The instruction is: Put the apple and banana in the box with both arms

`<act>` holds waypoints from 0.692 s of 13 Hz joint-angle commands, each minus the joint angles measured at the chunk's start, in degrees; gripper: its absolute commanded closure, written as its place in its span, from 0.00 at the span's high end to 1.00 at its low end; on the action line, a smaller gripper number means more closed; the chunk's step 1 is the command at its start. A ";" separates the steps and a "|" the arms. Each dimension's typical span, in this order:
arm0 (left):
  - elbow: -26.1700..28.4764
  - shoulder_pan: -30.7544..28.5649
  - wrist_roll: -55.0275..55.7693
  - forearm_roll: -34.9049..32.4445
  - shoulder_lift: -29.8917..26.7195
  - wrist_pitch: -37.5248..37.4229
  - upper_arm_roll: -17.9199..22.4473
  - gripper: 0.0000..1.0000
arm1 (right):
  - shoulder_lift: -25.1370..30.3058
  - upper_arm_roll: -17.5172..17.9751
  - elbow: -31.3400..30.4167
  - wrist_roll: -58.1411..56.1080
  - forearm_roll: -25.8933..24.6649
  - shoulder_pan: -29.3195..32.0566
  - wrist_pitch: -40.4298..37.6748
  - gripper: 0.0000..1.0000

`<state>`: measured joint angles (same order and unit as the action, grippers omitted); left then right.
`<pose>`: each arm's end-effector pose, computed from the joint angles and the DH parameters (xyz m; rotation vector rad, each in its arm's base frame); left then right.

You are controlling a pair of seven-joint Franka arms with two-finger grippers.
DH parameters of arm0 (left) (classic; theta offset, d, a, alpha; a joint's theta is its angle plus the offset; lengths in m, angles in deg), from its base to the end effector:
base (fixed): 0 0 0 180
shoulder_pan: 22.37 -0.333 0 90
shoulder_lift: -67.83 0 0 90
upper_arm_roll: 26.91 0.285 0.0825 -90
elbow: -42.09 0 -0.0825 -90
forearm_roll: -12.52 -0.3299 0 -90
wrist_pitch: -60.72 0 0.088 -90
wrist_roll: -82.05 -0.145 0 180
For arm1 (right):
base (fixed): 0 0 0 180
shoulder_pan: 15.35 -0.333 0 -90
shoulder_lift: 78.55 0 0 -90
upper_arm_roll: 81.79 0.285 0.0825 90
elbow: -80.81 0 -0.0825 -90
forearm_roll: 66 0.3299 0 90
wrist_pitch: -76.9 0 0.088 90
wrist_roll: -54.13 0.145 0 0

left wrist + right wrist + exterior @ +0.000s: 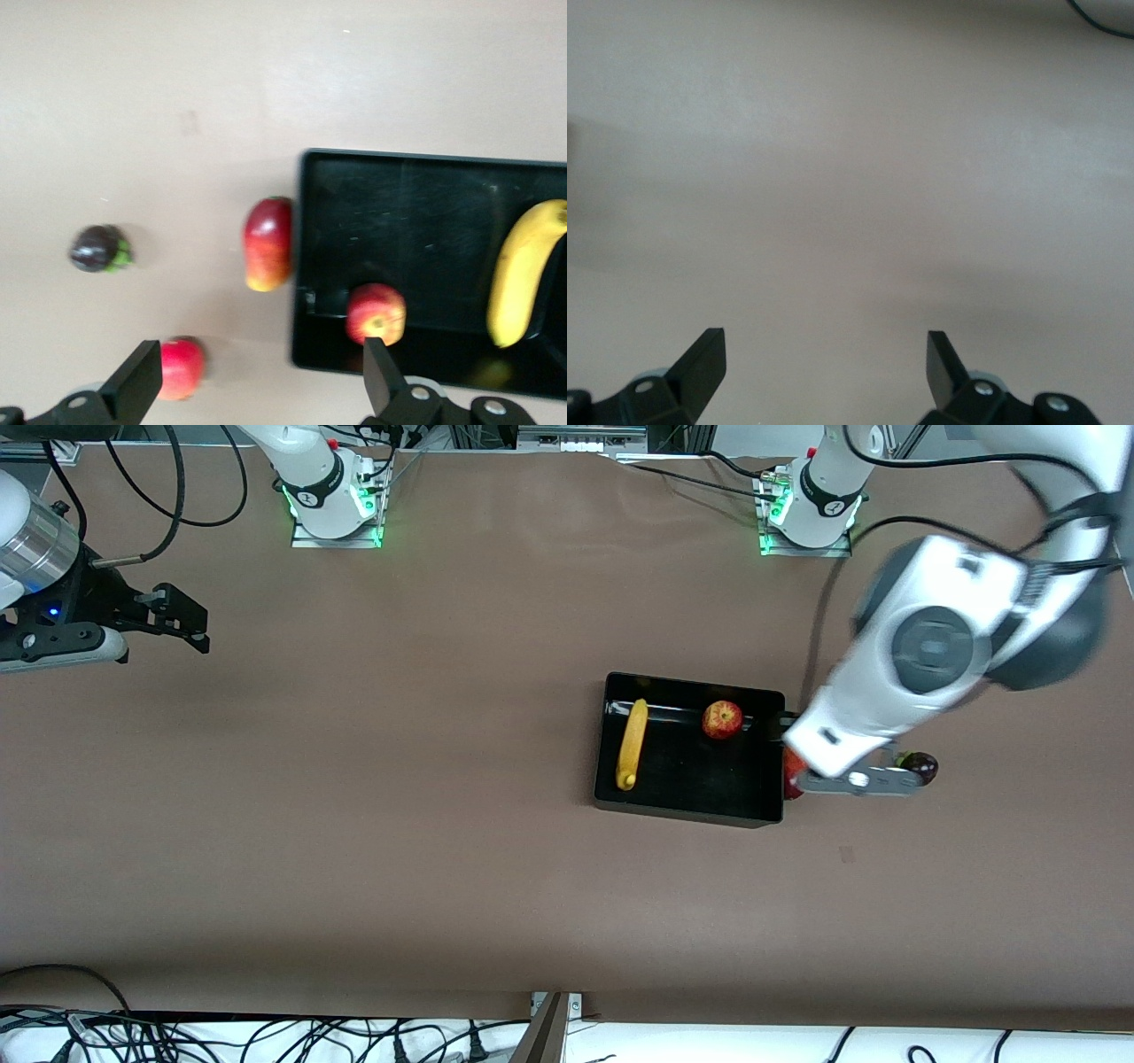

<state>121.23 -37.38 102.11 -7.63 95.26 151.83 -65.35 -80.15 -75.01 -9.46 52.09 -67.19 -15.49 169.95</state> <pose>0.5764 -0.1308 0.4145 -3.0189 0.0973 0.2063 0.5105 0.0583 0.5442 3.1152 0.2453 0.0336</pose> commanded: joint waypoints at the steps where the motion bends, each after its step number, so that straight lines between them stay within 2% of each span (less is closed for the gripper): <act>1: -0.30 -6.25 -12.19 4.40 -4.38 -1.46 0.29 1.00 | 0.37 0.25 0.45 0.54 0.14 -0.03 -0.85 1.00; 2: 0.31 -3.57 -15.11 5.03 -8.58 -1.64 4.30 1.00 | 0.55 0.25 0.36 0.63 0.23 -0.03 -0.94 1.00; 3: 0.84 2.46 -15.66 7.30 -11.67 -1.99 13.21 1.00 | 0.64 0.33 0.36 0.63 0.23 -0.03 -0.85 1.00; 5: 5.39 15.91 -14.88 17.81 -20.97 -1.90 31.32 1.00 | 0.73 0.33 0.18 1.76 0.32 -0.03 -1.28 1.00; 6: 7.68 18.32 -14.52 19.78 -23.36 -1.55 36.28 1.00 | 0.73 0.42 0.18 4.12 0.32 -0.03 -1.29 1.00; 8: 15.39 19.66 -14.35 19.54 -30.04 0.71 37.12 1.00 | 0.73 0.42 0.18 4.58 0.32 -0.03 -1.64 1.00; 9: 17.61 20.19 -13.82 19.62 -31.11 2.13 37.38 1.00 | 0.73 0.42 0.18 4.50 0.32 -0.03 -1.64 1.00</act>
<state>129.74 -18.94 88.03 10.77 69.40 149.69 -29.56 -80.05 -74.87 -9.45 55.47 -67.13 -15.53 169.38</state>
